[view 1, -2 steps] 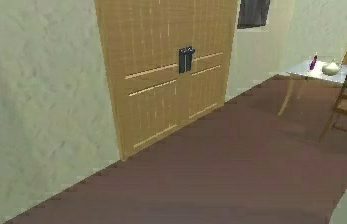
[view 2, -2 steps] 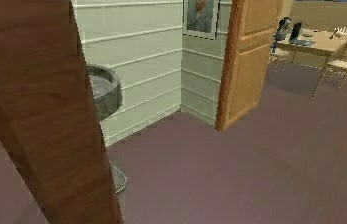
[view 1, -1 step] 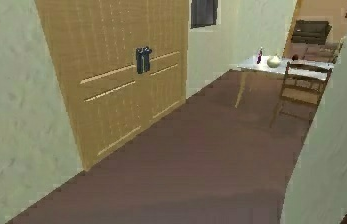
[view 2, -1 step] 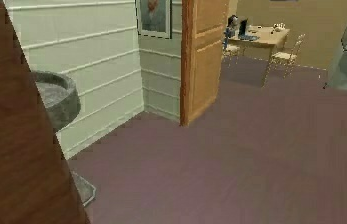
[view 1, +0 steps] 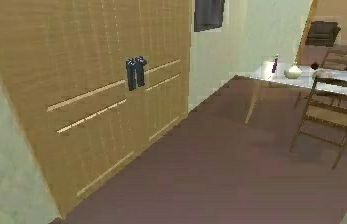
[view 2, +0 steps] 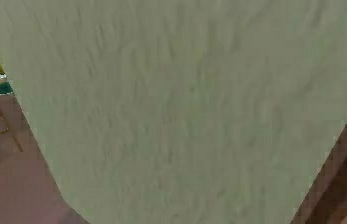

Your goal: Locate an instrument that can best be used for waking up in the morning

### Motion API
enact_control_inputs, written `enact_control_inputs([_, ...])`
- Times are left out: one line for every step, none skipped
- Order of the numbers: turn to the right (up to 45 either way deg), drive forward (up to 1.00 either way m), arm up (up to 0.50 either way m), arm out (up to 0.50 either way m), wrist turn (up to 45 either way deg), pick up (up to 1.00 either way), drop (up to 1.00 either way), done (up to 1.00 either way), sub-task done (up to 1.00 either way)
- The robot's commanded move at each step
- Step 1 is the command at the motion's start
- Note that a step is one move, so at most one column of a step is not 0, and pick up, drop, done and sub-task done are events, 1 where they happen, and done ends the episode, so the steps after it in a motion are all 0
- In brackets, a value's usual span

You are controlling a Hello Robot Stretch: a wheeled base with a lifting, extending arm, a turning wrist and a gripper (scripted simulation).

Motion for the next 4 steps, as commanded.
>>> enact_control_inputs([36.0, 0.00, 0.00, 0.00, 0.0, 0.00, 0.00, 0.00, 0.00])
enact_control_inputs([0.0, 1.00, 0.00, 0.00, 0.0, 0.00, 0.00, 0.00, 0.00])
enact_control_inputs([6.0, 0.00, 0.00, 0.00, 0.0, 0.00, 0.00, 0.00, 0.00])
enact_control_inputs([0.0, 0.40, 0.00, 0.00, 0.0, 0.00, 0.00, 0.00, 0.00])
